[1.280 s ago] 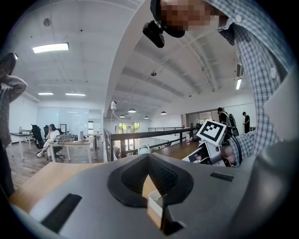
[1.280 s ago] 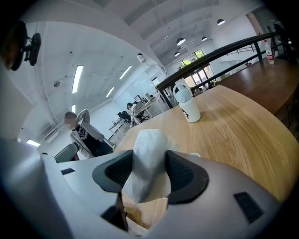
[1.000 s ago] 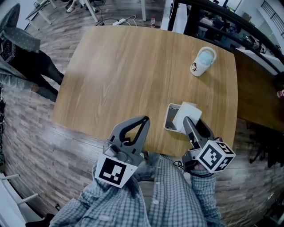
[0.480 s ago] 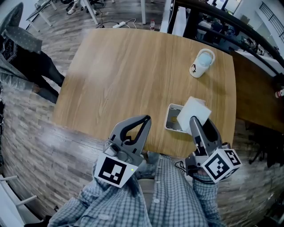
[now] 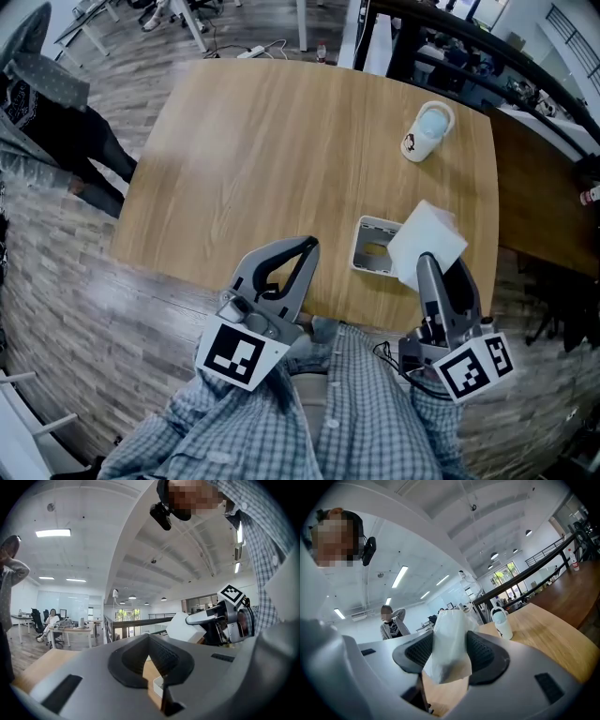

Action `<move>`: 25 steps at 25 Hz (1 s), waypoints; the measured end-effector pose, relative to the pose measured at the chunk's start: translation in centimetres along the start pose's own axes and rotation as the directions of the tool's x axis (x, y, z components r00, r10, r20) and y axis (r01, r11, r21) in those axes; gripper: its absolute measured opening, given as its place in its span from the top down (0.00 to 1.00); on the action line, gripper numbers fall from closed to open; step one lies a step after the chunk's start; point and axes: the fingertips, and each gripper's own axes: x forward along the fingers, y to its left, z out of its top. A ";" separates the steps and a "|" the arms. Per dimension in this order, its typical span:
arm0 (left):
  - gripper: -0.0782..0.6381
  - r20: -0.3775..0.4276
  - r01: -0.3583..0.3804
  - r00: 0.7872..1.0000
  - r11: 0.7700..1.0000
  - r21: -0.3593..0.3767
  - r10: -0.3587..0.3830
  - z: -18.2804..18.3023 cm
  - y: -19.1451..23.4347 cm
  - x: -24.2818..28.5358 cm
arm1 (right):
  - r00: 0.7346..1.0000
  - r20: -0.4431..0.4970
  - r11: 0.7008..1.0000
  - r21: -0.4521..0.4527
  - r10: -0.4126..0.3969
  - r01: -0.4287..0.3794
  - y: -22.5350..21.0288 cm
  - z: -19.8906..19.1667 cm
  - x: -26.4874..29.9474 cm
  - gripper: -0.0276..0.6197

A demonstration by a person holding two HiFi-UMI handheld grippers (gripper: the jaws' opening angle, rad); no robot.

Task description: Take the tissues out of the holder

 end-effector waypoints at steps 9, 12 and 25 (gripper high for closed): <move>0.89 0.001 -0.019 1.000 1.000 0.000 0.019 0.0 1.3 -0.8 | 0.999 0.038 1.000 -0.019 -0.003 0.004 -0.1 0.1 -1.6 0.60; 0.89 -0.009 -0.027 1.000 1.000 0.007 0.027 0.1 1.6 -1.1 | 0.998 0.063 1.000 -0.010 -0.009 0.009 -0.3 0.5 -1.8 0.60; 0.89 -0.001 -0.071 0.997 0.997 0.005 0.071 0.5 3.6 -2.1 | 0.998 0.059 0.997 -0.078 0.016 -0.011 0.5 0.4 -0.6 0.60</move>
